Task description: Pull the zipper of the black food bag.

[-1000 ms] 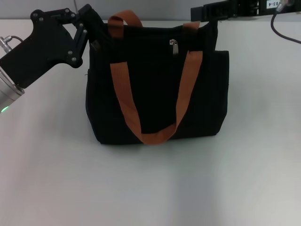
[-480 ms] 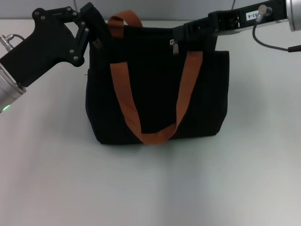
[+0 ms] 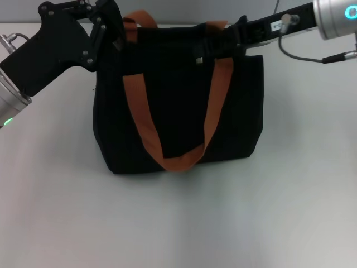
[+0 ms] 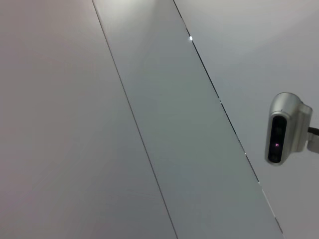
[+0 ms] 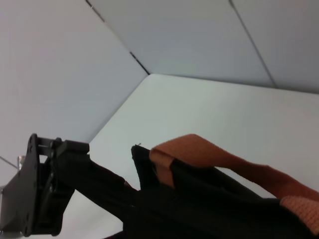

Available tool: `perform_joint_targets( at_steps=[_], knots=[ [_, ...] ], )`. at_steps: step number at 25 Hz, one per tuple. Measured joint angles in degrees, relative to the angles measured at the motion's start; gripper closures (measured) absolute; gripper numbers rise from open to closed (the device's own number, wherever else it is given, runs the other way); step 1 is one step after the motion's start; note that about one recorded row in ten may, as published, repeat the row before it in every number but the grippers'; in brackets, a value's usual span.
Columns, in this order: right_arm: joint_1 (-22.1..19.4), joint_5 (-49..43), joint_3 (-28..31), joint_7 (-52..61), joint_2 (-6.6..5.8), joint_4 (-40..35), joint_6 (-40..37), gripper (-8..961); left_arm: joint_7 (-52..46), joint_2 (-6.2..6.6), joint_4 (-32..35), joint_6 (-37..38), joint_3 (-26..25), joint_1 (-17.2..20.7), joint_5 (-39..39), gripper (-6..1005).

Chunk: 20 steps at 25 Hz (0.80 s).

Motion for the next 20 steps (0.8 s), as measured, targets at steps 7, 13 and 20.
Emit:
perform_joint_targets(
  at_steps=[7, 13, 20],
  knots=[
    [1.9, 0.2, -1.1, 0.0, 0.5, 2.8, 1.1, 482, 0.0, -0.04, -0.1, 0.1, 0.1, -0.4, -0.1, 919],
    [2.1, 1.1, -1.2, 0.0, 0.64, 3.0, 1.4, 500, 0.0, -0.05, -0.1, 0.2, 0.2, -0.4, -0.1, 918],
    [1.7, 3.5, -0.8, -0.3, 0.6, 3.4, 1.8, 520, 0.0, -0.05, -0.1, 0.2, 0.2, -0.4, -0.1, 918]
  ],
)
